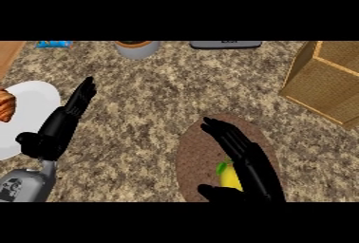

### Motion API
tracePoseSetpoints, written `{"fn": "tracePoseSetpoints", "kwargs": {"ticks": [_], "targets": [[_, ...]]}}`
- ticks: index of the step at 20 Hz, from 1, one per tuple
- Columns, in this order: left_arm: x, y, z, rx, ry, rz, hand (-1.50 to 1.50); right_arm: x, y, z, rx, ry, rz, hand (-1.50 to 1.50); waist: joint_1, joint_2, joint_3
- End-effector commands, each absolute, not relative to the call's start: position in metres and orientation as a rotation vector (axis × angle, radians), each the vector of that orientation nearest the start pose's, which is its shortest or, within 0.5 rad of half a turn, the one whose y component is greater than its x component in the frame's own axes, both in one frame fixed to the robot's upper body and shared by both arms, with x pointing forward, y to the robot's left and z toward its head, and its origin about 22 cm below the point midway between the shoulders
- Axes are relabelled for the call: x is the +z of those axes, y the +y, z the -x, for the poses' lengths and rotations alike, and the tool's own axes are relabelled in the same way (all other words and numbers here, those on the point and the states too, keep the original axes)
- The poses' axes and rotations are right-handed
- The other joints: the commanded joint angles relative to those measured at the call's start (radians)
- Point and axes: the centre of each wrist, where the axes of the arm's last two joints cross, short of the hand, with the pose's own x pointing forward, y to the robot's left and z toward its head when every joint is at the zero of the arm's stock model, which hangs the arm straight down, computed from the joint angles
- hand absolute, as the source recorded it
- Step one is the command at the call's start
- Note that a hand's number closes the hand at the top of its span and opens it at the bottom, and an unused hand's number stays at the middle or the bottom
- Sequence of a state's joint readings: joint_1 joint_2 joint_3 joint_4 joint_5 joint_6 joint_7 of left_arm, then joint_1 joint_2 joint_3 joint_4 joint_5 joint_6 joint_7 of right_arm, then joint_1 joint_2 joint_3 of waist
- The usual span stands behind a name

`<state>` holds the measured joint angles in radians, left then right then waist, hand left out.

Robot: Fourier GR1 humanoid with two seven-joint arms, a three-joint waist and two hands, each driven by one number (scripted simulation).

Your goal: Pick the lemon from the placemat and place it in the basket

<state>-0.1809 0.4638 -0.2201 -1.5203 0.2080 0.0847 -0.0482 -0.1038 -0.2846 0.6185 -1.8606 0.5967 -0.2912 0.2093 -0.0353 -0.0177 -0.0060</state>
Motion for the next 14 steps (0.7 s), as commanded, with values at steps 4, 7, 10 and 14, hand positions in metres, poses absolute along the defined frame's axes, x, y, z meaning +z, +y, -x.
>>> {"fn": "tracePoseSetpoints", "kwargs": {"ticks": [4, 7, 10, 14], "targets": [[0.051, 0.268, -0.272, -0.362, -1.656, -0.073, 0.0, 0.116, -0.163, -0.204, 1.056, -1.607, 0.913, -1.5, -0.004, -0.008, -0.005], [0.05, 0.279, -0.27, -0.364, -1.655, -0.061, 0.0, 0.131, -0.156, -0.185, 1.221, -1.422, 0.882, -1.5, 0.007, -0.003, -0.004], [0.062, 0.28, -0.277, -0.369, -1.69, -0.065, 0.0, 0.155, -0.154, -0.17, 1.304, -1.292, 0.806, -1.5, 0.014, 0.005, -0.002], [0.053, 0.266, -0.271, -0.378, -1.693, -0.048, 0.0, 0.186, -0.154, -0.147, 1.355, -1.2, 0.751, -1.5, 0.024, 0.009, 0.0]]}}
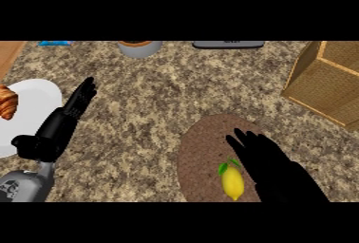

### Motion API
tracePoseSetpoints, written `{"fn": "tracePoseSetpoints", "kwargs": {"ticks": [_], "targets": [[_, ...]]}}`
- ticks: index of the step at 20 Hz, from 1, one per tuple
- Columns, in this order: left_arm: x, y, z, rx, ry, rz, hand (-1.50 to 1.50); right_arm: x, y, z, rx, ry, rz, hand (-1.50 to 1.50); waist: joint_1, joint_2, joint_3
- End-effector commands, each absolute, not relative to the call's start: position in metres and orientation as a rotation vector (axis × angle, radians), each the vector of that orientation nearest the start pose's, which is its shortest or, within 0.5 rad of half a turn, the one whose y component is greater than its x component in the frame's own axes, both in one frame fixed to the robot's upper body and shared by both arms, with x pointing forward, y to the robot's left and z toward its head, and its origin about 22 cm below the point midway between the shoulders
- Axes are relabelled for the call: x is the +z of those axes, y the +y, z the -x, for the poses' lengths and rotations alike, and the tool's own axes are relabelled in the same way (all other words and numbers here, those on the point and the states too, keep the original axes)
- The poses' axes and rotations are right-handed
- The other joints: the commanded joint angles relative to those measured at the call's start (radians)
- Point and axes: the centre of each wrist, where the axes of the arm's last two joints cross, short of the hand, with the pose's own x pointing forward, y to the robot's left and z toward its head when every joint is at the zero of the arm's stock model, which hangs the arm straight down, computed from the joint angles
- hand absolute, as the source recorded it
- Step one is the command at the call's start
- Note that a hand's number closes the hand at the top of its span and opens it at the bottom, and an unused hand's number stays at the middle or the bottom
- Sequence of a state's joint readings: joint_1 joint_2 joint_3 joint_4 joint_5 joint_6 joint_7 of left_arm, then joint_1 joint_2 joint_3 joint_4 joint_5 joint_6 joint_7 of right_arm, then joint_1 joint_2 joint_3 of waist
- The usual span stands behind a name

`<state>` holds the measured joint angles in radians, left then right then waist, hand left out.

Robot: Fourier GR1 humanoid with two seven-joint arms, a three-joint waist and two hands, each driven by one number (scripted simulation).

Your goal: Pick the lemon from the placemat and place it in the basket

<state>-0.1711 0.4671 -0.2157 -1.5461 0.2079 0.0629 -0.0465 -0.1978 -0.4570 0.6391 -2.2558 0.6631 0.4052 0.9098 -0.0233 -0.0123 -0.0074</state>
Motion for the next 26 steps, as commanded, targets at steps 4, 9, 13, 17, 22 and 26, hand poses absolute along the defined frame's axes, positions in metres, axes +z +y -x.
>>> {"fn": "tracePoseSetpoints", "kwargs": {"ticks": [4, 9, 13, 17, 22, 26], "targets": [[0.064, 0.267, -0.268, -0.373, -1.684, -0.05, 0.0, 0.205, -0.162, -0.131, 1.311, -1.18, 0.743, -1.5, 0.017, 0.005, 0.004], [0.053, 0.266, -0.279, -0.377, -1.679, -0.045, 0.0, 0.214, -0.174, -0.128, 1.317, -1.184, 0.746, -1.5, 0.01, 0.009, 0.005], [0.061, 0.279, -0.273, -0.373, -1.687, -0.038, 0.0, 0.21, -0.167, -0.13, 1.252, -1.198, 0.728, -1.5, 0.02, 0.009, 0.006], [0.053, 0.266, -0.276, -0.374, -1.686, -0.057, 0.0, 0.201, -0.171, -0.134, 1.179, -1.222, 0.691, -1.5, 0.017, 0.01, 0.007], [0.071, 0.263, -0.288, -0.372, -1.688, -0.047, 0.0, 0.172, -0.174, -0.165, 1.153, -1.259, 0.684, -1.5, 0.02, 0.011, 0.008], [0.054, 0.252, -0.281, -0.375, -1.678, -0.053, 0.0, 0.136, -0.164, -0.168, 1.154, -1.284, 0.694, -1.5, 0.019, 0.012, 0.008]]}}
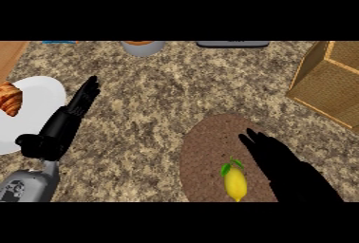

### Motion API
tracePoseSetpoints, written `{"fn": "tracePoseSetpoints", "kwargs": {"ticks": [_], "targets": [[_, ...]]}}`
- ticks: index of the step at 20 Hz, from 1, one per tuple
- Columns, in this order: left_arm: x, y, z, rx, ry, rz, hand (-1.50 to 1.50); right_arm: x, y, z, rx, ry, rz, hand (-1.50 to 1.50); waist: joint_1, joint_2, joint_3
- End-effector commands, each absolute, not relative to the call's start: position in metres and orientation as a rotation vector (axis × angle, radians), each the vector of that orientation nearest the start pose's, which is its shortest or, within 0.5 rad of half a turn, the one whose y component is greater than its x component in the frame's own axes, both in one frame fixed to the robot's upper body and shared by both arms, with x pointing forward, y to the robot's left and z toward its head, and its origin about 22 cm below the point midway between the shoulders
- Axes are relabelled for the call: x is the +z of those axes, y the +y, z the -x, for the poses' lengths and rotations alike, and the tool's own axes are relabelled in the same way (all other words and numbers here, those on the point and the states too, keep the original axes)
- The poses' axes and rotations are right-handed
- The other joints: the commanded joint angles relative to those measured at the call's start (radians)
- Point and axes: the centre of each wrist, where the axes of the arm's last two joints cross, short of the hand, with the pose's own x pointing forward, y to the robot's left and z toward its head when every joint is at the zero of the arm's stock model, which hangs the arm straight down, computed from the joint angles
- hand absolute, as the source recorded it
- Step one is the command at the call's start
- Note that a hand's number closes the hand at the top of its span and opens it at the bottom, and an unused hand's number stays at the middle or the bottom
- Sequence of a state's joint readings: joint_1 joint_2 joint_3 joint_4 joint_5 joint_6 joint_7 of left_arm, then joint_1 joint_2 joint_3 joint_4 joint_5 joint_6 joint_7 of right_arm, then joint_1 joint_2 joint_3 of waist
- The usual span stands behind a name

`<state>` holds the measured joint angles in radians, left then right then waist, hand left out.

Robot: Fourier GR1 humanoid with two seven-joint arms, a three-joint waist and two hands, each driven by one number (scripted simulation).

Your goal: Pick the lemon from the placemat and place it in the basket

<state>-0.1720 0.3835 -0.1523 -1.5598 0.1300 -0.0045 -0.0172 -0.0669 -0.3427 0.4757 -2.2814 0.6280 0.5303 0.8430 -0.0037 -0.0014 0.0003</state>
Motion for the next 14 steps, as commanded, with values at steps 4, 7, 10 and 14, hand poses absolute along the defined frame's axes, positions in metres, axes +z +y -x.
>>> {"fn": "tracePoseSetpoints", "kwargs": {"ticks": [4, 7, 10, 14], "targets": [[0.065, 0.269, -0.283, -0.382, -1.69, -0.048, 0.0, 0.098, -0.175, -0.166, 1.194, -1.27, 0.732, -1.5, 0.0, 0.001, 0.0], [0.05, 0.264, -0.278, -0.377, -1.697, -0.049, 0.0, 0.105, -0.172, -0.169, 1.149, -1.289, 0.733, -1.5, 0.002, 0.001, 0.0], [0.049, 0.28, -0.283, -0.361, -1.702, -0.039, 0.0, 0.094, -0.175, -0.163, 1.155, -1.307, 0.708, -1.5, 0.0, 0.001, 0.0], [0.067, 0.269, -0.267, -0.383, -1.687, -0.06, 0.0, 0.089, -0.172, -0.172, 1.174, -1.324, 0.681, -1.5, 0.005, 0.0, 0.0]]}}
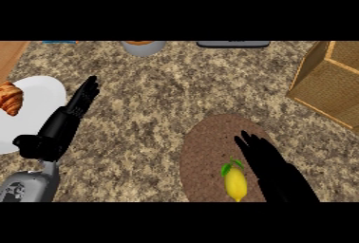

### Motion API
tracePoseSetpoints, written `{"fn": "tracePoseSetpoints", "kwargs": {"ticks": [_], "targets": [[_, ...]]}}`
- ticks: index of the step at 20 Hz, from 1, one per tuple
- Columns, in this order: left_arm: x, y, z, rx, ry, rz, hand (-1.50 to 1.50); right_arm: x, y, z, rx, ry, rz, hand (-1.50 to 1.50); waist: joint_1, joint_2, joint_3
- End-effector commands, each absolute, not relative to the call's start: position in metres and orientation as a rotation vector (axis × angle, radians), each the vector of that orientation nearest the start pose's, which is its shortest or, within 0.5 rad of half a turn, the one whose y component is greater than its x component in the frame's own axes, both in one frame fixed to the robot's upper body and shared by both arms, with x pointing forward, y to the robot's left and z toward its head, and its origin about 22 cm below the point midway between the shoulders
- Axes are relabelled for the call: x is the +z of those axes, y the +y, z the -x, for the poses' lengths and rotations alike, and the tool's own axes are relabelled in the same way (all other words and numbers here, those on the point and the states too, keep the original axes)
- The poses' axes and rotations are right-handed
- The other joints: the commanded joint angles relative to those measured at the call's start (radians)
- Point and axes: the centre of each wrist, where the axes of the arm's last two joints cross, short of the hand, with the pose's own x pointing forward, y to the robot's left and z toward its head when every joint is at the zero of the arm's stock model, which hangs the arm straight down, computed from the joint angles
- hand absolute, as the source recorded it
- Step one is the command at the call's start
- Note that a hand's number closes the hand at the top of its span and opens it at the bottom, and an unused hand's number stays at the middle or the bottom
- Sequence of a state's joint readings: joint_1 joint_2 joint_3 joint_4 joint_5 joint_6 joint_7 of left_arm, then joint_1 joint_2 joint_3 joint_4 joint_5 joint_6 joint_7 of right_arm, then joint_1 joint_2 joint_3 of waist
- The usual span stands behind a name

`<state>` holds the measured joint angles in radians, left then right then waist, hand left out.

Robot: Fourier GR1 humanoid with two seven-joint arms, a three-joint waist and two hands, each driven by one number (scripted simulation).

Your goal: Pick the lemon from the placemat and place it in the basket

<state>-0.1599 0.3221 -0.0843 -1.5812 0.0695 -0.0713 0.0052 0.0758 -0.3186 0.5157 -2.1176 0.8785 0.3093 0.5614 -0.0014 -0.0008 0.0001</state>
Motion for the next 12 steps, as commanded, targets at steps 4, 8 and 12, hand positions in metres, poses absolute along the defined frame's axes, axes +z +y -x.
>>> {"fn": "tracePoseSetpoints", "kwargs": {"ticks": [4, 8, 12], "targets": [[0.056, 0.269, -0.272, -0.378, -1.686, -0.037, 0.0, 0.115, -0.174, -0.165, 1.15, -1.365, 0.664, -1.5, 0.0, 0.0, 0.0], [0.071, 0.257, -0.283, -0.369, -1.694, -0.051, 0.0, 0.091, -0.153, -0.157, 1.185, -1.306, 0.682, -1.5, -0.001, 0.0, 0.0], [0.061, 0.256, -0.29, -0.388, -1.686, -0.041, 0.0, 0.098, -0.156, -0.162, 1.216, -1.272, 0.716, -1.5, -0.002, 0.0, 0.0]]}}
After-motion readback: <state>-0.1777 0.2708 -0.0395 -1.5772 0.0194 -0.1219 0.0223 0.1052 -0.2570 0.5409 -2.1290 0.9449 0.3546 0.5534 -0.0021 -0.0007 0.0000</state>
